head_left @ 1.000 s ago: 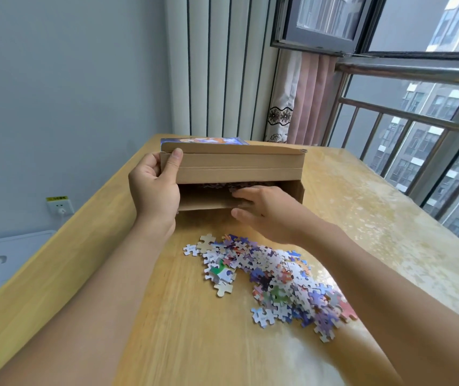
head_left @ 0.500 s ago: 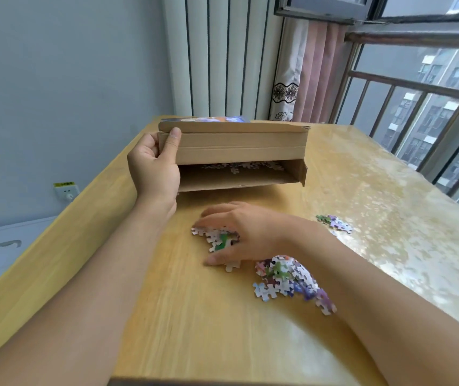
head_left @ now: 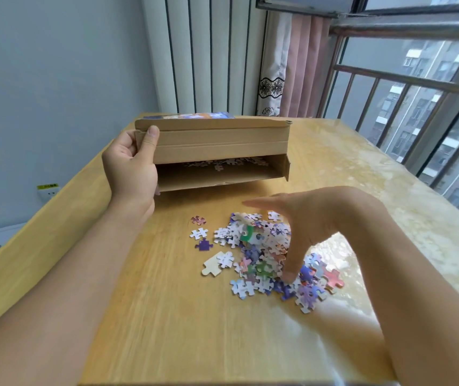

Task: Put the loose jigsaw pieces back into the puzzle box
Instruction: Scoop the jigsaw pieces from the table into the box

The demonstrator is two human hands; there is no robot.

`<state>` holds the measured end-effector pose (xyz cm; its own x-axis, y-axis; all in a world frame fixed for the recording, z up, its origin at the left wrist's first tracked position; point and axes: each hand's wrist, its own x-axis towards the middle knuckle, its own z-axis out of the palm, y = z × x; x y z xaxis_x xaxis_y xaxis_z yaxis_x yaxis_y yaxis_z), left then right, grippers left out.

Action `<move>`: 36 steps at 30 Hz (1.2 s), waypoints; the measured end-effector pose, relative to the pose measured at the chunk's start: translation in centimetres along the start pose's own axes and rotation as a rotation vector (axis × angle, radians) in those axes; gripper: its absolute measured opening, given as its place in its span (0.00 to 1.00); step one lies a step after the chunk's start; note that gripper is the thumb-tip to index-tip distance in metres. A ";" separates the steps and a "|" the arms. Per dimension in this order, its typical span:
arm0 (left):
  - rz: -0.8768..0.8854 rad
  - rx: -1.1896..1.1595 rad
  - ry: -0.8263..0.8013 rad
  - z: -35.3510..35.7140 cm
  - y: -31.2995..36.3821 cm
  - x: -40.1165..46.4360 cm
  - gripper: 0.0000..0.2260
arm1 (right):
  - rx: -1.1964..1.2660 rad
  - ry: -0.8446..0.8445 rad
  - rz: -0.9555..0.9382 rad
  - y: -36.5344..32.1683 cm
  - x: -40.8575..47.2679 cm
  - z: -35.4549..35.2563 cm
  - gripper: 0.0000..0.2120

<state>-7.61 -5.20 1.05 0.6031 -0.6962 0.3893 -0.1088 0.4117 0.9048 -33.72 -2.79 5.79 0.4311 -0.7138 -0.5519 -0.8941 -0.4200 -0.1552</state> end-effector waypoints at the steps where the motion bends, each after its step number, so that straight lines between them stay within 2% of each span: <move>1: -0.002 0.007 -0.004 0.1 0.1 -0.2 0.12 | -0.053 -0.018 0.012 -0.5 0.2 0.2 0.67; 3: -0.006 0.015 -0.013 0.2 0.2 -0.3 0.12 | -0.156 -0.006 0.003 -1.3 0.8 0.7 0.67; 5: -0.010 0.022 -0.017 0.2 0.2 -0.5 0.11 | -0.160 0.027 -0.046 -1.7 1.4 0.9 0.64; 10: -0.008 0.008 -0.018 0.3 0.5 -0.5 0.11 | -0.040 0.118 -0.162 -1.5 2.0 0.6 0.46; 15: -0.006 -0.012 -0.021 0.3 0.6 -0.6 0.11 | 0.020 0.171 -0.200 -1.4 2.1 0.9 0.34; 21: -0.007 -0.008 -0.026 0.3 0.6 -0.6 0.10 | 0.057 0.218 -0.193 -1.1 2.4 0.9 0.29; 28: -0.003 -0.009 -0.025 0.3 0.5 -0.4 0.11 | 0.132 0.268 -0.217 0.0 3.0 0.5 0.16; 32: -0.009 -0.012 -0.020 0.3 0.3 -0.4 0.11 | 0.365 0.301 -0.220 1.2 3.2 0.3 0.12; 36: -0.006 -0.031 -0.017 0.3 0.2 -0.2 0.12 | 0.963 0.271 -0.276 1.5 3.6 0.3 0.11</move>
<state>-8.02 -5.18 1.24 0.5898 -0.7090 0.3867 -0.0800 0.4252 0.9016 -33.54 -5.83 3.38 0.5421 -0.8128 -0.2134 -0.4269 -0.0477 -0.9030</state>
